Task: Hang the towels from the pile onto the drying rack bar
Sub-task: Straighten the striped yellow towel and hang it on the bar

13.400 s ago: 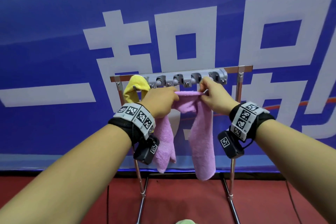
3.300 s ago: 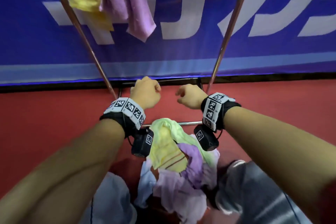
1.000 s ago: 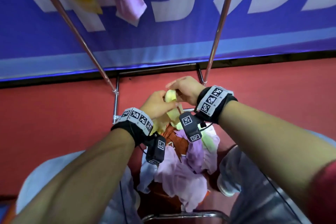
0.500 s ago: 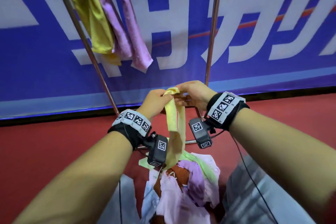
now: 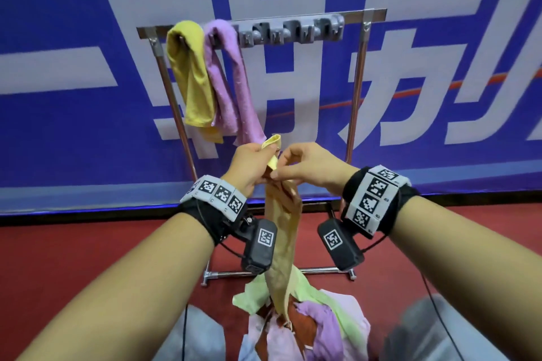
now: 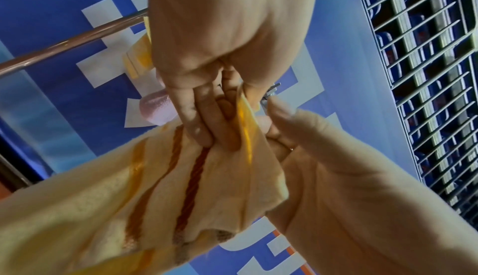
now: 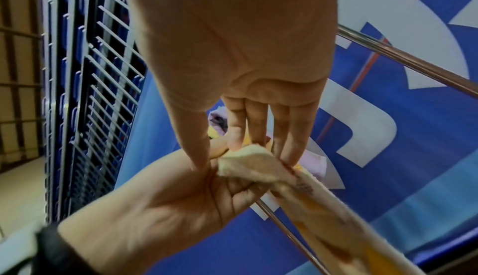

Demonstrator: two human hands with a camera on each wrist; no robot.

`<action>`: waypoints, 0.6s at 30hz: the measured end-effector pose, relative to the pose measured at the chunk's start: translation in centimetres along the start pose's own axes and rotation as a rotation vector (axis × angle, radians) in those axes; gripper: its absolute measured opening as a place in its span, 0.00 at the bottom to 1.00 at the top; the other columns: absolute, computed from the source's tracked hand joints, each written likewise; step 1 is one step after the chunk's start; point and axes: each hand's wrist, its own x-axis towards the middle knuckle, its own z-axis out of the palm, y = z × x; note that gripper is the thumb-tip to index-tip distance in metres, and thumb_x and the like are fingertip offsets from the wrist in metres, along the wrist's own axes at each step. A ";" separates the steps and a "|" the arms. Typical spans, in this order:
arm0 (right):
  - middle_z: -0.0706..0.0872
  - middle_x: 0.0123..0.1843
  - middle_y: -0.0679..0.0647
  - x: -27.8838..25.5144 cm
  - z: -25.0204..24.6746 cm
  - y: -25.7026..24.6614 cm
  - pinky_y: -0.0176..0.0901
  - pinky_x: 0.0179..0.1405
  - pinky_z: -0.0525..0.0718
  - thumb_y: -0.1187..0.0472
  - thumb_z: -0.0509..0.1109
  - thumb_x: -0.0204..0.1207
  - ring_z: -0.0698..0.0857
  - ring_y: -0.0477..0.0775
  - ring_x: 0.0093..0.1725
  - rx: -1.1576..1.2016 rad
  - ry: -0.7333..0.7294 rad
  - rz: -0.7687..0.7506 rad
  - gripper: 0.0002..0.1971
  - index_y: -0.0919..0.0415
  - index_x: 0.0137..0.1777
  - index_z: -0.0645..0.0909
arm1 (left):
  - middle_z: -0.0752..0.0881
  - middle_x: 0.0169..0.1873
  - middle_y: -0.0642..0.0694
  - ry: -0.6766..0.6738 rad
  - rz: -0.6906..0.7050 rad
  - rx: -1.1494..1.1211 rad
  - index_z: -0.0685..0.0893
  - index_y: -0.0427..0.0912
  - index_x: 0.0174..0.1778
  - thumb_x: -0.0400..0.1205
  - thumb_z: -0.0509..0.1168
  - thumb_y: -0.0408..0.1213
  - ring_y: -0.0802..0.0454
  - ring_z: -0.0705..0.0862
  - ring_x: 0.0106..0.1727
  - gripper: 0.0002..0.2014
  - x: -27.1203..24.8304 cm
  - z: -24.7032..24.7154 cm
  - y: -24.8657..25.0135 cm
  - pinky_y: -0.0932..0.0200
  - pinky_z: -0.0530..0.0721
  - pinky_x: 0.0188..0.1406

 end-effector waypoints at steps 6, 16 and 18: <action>0.90 0.40 0.55 0.5 0.2 0.2 0.53 0.51 0.87 0.62 0.77 0.66 0.86 0.52 0.39 -0.218 0.098 -0.055 0.05 0.61 0.41 0.86 | 0.88 0.45 0.34 -0.029 0.016 0.051 0.85 0.32 0.54 0.87 0.64 0.39 0.43 0.88 0.39 0.12 -0.3 0.1 0.4 0.46 0.90 0.40; 0.87 0.35 0.48 0.9 1.2 0.4 0.33 0.34 0.79 0.57 0.76 0.73 0.82 0.43 0.35 -0.428 0.118 -0.149 0.08 0.62 0.41 0.85 | 0.88 0.46 0.38 -0.075 0.001 0.061 0.83 0.41 0.49 0.89 0.60 0.39 0.46 0.88 0.43 0.09 -0.5 -0.8 0.1 0.43 0.89 0.49; 0.83 0.31 0.45 1.4 1.1 0.6 0.32 0.33 0.75 0.58 0.74 0.76 0.79 0.40 0.31 -0.364 0.128 -0.119 0.09 0.62 0.38 0.84 | 0.87 0.42 0.44 -0.118 -0.041 0.036 0.82 0.44 0.49 0.89 0.58 0.38 0.49 0.87 0.40 0.08 -0.5 -1.1 0.1 0.46 0.89 0.45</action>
